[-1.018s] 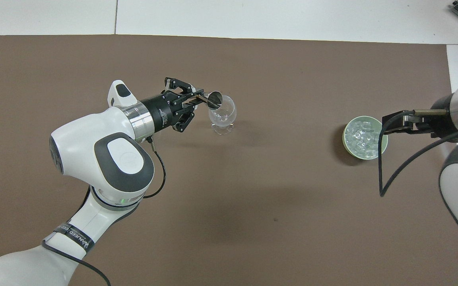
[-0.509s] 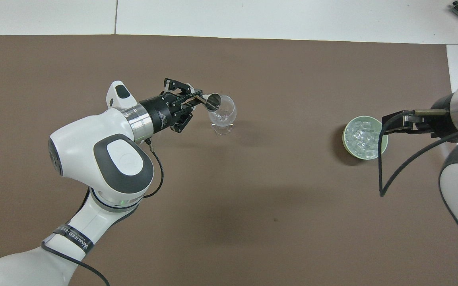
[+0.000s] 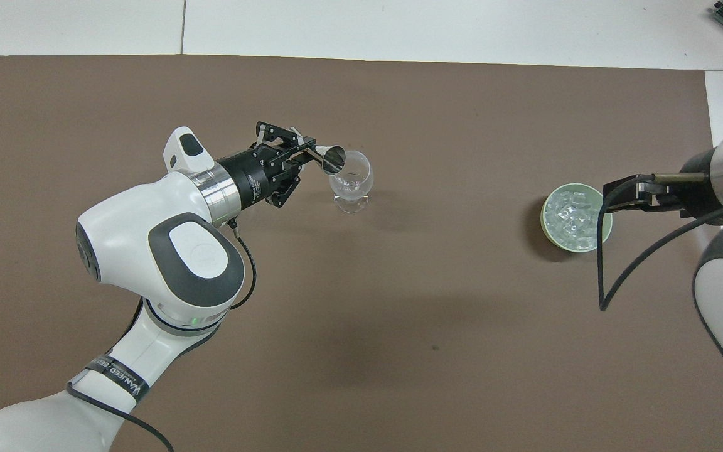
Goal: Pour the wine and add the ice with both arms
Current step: 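Tilt the metal cup over the wine glass with the left gripper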
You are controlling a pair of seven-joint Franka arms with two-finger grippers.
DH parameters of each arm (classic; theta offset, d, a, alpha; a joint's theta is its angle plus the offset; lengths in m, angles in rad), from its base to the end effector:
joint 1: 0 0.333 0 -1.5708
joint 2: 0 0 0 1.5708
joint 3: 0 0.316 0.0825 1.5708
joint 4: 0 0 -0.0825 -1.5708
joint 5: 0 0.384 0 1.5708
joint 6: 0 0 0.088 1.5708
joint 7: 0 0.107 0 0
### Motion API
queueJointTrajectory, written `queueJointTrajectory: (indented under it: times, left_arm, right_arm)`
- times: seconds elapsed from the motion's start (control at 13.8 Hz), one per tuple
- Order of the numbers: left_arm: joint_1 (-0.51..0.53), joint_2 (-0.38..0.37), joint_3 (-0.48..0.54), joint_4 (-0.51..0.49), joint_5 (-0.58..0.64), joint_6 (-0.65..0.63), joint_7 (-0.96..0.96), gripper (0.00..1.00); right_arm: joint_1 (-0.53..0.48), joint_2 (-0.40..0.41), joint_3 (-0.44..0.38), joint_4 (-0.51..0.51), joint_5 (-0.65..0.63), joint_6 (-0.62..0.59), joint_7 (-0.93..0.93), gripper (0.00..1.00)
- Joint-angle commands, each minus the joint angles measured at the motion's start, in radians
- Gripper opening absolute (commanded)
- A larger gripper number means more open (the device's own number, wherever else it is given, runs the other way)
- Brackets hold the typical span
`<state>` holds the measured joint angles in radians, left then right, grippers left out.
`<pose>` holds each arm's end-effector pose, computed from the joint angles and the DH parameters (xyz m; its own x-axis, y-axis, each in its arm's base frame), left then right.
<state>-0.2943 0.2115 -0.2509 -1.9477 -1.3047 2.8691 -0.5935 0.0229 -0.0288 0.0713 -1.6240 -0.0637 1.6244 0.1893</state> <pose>0.5665 -0.2709 0.4231 0.4647 0.7654 -0.4453 0.7255 -0.0407 0.6871 0.5485 0.0459 0.6201 0.9950 -0.0912 0.0408 -0.0935 -0.9939 0.0590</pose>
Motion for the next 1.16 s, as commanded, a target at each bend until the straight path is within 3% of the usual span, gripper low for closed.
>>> queueJointTrajectory:
  times: [0.0,1.09]
  left_arm:
    - [-0.034,-0.026,0.016,-0.020,-0.016,0.032,0.020,0.00]
    - [-0.042,-0.004,0.018,0.026,0.057,0.053,0.026,0.00]
  right_arm:
    - [0.000,-0.023,-0.004,-0.027,0.013,0.006,-0.019,1.00]
    - [0.000,-0.023,-0.004,-0.027,0.013,0.006,-0.019,1.00]
